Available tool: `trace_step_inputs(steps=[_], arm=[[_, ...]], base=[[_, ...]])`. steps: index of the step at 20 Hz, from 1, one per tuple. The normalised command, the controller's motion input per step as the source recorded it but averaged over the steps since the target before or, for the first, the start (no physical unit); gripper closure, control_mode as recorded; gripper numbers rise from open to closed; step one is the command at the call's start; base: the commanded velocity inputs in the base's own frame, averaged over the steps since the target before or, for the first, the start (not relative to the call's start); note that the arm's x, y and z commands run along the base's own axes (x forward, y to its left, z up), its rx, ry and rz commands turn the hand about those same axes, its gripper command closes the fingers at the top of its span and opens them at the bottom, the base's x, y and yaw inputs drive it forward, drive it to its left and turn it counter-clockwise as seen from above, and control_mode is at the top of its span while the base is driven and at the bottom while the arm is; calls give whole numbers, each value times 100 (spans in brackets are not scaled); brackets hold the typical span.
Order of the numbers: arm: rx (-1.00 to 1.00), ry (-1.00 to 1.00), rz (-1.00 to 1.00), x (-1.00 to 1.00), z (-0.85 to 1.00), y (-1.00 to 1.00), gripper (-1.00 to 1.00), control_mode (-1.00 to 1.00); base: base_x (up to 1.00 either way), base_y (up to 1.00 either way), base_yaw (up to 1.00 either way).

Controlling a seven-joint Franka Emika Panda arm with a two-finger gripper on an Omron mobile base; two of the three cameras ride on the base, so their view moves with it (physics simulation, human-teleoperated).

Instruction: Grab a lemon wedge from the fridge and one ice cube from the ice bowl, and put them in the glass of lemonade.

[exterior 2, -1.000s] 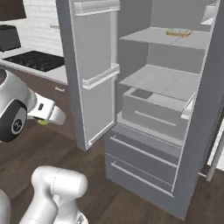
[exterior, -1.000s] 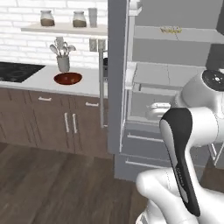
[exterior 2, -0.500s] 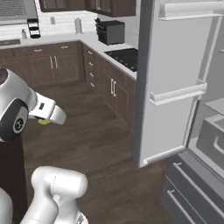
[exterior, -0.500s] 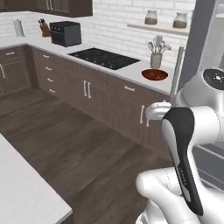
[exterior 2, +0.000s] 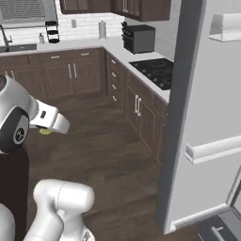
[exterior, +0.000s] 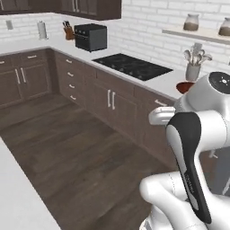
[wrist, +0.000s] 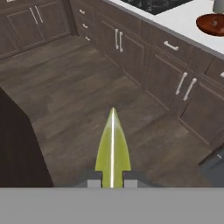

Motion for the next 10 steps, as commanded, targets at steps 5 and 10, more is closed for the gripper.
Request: trace_step_inputs(steps=[5,10], arm=[[0,0,0,0,0,0,100,100],[0,0,0,0,0,0,100,100]], base=[[100,0,2],[100,0,-18]])
